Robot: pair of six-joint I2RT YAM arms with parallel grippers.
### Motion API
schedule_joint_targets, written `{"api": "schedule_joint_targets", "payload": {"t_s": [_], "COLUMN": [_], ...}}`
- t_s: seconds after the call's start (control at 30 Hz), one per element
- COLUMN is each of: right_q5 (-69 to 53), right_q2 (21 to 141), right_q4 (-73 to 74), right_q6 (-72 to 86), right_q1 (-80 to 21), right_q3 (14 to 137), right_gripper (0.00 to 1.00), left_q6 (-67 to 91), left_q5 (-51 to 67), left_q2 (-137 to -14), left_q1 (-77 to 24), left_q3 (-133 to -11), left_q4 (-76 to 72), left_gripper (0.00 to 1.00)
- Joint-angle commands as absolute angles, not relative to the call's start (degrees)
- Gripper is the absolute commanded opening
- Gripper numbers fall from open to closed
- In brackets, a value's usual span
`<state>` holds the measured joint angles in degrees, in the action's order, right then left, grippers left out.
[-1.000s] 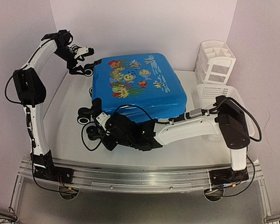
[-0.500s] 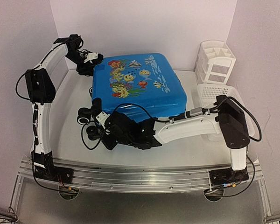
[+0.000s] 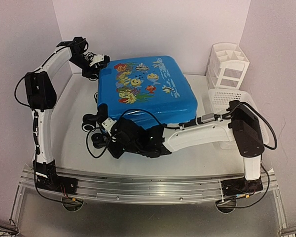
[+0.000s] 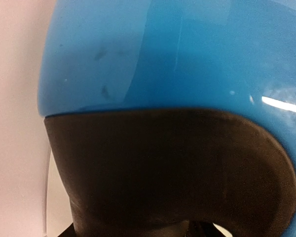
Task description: Open, take out, and arrange the luggage
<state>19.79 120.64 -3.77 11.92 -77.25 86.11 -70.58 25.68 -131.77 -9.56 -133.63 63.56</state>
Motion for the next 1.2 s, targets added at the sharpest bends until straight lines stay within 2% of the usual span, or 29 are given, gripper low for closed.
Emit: {"api": "schedule_joint_targets", "payload": {"t_s": [0.0, 0.3, 0.47, 0.73, 1.17], "right_q5": [26.5, 28.8, 32.3, 35.8, 42.7], "right_q2": [116.0, 110.7, 105.5, 104.3, 106.9], "right_q4": [-3.8, -11.3, -19.2, -31.0, -60.2], "right_q6": [11.8, 13.1, 17.6, 18.4, 24.5], "right_q1": [-74.2, -74.0, -74.0, -74.0, -74.1], "right_q3": [83.9, 76.1, 65.1, 58.8, 51.1], "right_gripper": [0.0, 0.0, 0.0, 0.0, 0.0], "left_q6": [-50.5, -30.9, -21.6, -6.0, 5.0], "left_q5": [21.7, 12.8, 11.3, 14.5, 19.5], "left_q2": [-122.9, -105.5, -97.1, -87.2, -80.5], "left_q1": [-9.1, -8.5, -8.4, -9.0, -12.6], "left_q3": [-125.7, -100.0, -91.0, -81.3, -72.5], "left_q4": [61.1, 55.6, 57.2, 62.5, 65.2], "left_gripper": [0.0, 0.0, 0.0, 0.0, 0.0]}}
